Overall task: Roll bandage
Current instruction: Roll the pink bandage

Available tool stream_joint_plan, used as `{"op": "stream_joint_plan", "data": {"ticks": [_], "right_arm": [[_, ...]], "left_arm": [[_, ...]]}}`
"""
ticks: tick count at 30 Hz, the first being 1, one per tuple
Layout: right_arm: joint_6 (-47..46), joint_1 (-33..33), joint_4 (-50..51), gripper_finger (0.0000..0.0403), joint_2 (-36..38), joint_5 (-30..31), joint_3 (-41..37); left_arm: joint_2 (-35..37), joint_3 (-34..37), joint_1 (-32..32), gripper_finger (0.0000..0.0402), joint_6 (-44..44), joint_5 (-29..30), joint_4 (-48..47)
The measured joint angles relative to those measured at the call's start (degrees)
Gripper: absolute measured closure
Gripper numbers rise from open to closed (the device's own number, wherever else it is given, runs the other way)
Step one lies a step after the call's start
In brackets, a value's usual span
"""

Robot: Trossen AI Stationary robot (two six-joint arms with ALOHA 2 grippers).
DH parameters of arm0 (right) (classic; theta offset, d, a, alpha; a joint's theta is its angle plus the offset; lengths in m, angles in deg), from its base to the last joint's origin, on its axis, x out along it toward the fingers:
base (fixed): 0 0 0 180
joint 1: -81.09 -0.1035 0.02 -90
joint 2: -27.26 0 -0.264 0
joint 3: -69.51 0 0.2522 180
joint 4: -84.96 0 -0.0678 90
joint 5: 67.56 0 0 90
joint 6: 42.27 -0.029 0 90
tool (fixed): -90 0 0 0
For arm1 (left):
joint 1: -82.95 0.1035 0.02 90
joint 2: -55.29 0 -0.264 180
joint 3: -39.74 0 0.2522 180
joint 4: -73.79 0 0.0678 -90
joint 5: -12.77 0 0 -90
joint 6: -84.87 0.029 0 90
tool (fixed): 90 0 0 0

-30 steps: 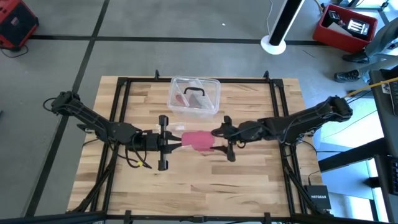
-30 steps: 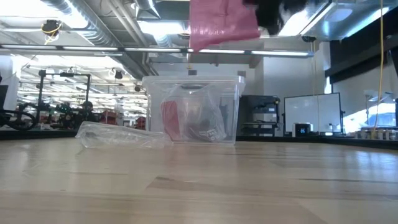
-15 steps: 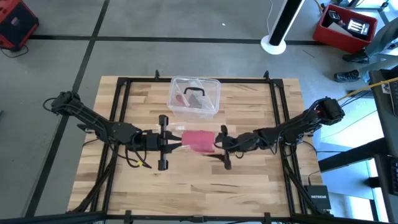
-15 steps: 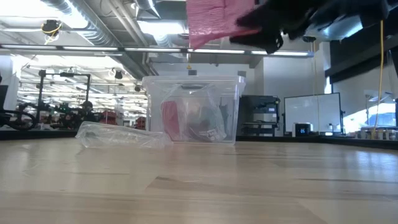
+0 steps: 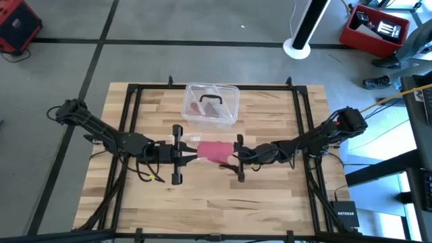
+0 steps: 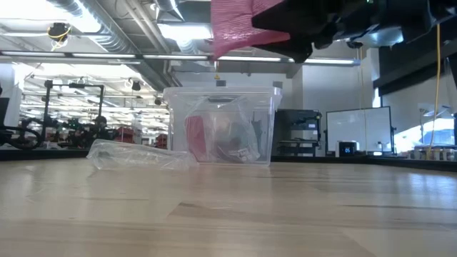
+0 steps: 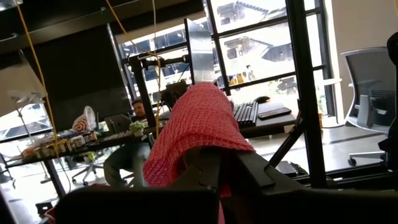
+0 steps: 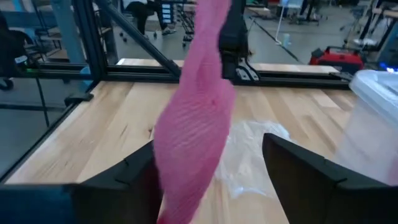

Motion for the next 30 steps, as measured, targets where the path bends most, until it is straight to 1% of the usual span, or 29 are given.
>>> {"op": "stream_joint_plan", "data": {"ticks": [4,7,9,12,14,15,17,19,22,26,30], "right_arm": [[0.08,0.00,-5.38,0.0167,-3.40,-0.01,0.00],[0.16,0.00,-6.04,0.0204,-4.56,0.46,0.00],[0.51,0.00,-5.48,0.0242,-4.66,2.27,0.00],[2.30,0.00,-5.02,0.0317,-4.64,3.04,0.01],[3.52,0.00,-4.86,0.0373,-4.64,1.41,0.00],[4.36,0.00,-4.92,0.0387,-4.64,0.46,0.00],[4.57,-0.45,-4.73,0.0388,-4.61,-0.35,0.00],[4.56,-1.50,-3.07,0.0386,-4.08,-0.42,0.00],[4.59,-3.61,-0.68,0.0397,-3.33,-0.42,0.02],[2.80,-6.27,0.43,0.0393,-3.27,0.01,0.02],[1.71,-8.56,0.36,0.0398,-3.20,0.03,0.02]], "left_arm": [[0.00,0.00,0.01,0.0394,0.02,0.00,-0.05],[0.00,0.00,0.02,0.0394,0.01,0.00,-0.28],[-0.01,0.00,0.02,0.0394,0.02,0.00,-0.48],[-0.02,0.00,0.02,0.0394,0.02,0.00,-0.68],[-0.04,0.00,0.00,0.0394,0.07,0.00,-0.68],[-0.04,0.00,0.02,0.0394,0.50,0.00,-0.66],[-0.04,0.00,0.00,0.0394,2.03,1.07,-0.64],[-0.03,0.00,0.00,0.0394,3.35,4.56,-0.53],[0.80,0.00,0.26,0.0394,6.15,9.58,-0.66],[2.72,0.00,1.62,0.0394,7.39,10.25,-0.89],[3.79,0.00,3.63,0.0394,7.42,10.25,-3.15]]}}
